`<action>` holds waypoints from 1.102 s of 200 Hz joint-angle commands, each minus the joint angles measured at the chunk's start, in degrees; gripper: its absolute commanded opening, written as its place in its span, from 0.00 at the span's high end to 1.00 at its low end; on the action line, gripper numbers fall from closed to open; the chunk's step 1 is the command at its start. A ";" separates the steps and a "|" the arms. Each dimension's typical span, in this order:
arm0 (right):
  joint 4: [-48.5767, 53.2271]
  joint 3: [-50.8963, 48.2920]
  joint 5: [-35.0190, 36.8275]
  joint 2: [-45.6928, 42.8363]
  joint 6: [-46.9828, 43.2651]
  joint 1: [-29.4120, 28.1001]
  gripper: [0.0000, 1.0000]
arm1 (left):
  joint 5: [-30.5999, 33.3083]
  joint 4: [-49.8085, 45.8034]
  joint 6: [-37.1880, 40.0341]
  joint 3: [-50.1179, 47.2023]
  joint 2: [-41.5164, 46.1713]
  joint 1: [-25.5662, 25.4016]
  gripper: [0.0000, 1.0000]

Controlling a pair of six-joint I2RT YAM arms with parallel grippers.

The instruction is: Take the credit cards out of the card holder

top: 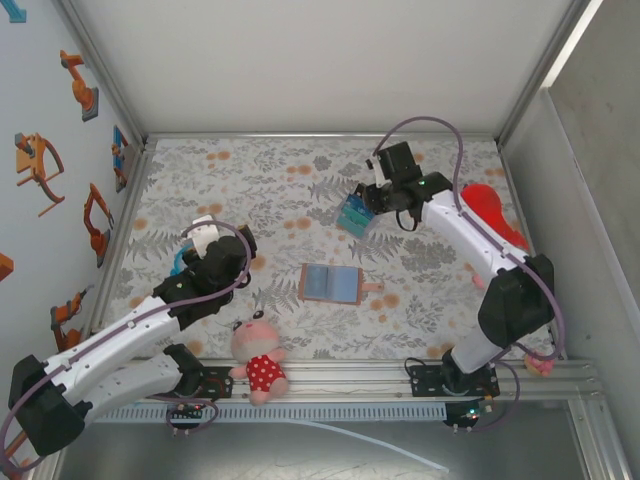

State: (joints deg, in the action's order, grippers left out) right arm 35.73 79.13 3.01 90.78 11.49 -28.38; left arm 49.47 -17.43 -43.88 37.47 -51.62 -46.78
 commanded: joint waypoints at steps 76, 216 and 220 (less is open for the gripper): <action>0.91 -11.55 8.33 0.01 27.73 -22.06 0.60 | 6.91 -3.80 -4.38 -1.58 2.30 1.61 0.03; -3.71 -6.26 5.43 16.51 30.79 -31.51 0.46 | 8.18 -11.74 -10.61 -1.21 2.48 1.94 0.03; -3.67 -6.07 5.43 16.85 30.66 -31.51 0.45 | 8.21 -11.81 -10.67 -1.34 2.41 1.93 0.03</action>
State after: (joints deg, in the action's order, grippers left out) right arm 32.42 70.72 8.16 106.43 42.06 -59.53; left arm 56.16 -26.81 -52.99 36.07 -48.99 -45.28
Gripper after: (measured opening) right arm 0.528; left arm 0.969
